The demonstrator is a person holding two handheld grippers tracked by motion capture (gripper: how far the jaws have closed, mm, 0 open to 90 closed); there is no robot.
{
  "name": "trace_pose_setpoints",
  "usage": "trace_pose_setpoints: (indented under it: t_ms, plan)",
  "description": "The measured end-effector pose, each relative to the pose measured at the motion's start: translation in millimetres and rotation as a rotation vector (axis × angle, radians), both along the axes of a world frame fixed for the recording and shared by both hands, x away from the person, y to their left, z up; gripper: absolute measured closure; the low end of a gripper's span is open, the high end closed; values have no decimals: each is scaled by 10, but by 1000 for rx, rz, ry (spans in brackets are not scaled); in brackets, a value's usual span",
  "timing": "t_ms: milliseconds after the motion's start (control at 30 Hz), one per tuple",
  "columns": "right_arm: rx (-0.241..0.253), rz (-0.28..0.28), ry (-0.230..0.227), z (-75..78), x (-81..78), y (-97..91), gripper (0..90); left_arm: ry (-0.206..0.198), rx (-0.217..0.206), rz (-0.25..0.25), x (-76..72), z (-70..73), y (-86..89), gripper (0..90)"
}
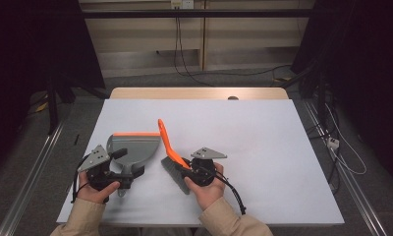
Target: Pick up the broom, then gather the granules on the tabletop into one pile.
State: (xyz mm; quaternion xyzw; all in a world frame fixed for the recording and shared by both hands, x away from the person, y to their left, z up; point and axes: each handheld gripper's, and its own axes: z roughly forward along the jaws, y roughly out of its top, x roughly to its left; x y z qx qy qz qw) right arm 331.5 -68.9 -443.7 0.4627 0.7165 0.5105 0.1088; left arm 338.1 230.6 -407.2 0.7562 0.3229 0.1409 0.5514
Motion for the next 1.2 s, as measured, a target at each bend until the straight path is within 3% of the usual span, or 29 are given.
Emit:
trace_pose_setpoints:
  t_ms: [433,1200]
  plan:
    - [9,-34,3,-16,-25,-170,708,0,9,-10,4,-8,-20,53]
    - [-8,-52,9,3,-45,-305,708,-5,6,-3,-9,3,-2,53]
